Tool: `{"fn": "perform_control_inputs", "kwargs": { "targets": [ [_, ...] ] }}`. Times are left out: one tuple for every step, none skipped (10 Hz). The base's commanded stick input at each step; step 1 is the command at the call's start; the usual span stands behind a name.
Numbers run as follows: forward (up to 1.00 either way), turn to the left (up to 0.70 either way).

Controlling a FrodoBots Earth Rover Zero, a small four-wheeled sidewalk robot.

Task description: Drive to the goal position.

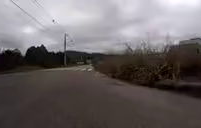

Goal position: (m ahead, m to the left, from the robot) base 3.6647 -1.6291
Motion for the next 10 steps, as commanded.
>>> {"fn": "perform_control_inputs", "kwargs": {
  "targets": [
    [0.45,0.00],
    [0.45,0.00],
    [0.45,0.00],
    [0.45,0.00],
    [0.45,0.00],
    [0.45,0.00],
    [0.45,0.00],
    [0.45,0.00],
    [0.45,0.00],
    [0.45,0.00]
  ]
}}
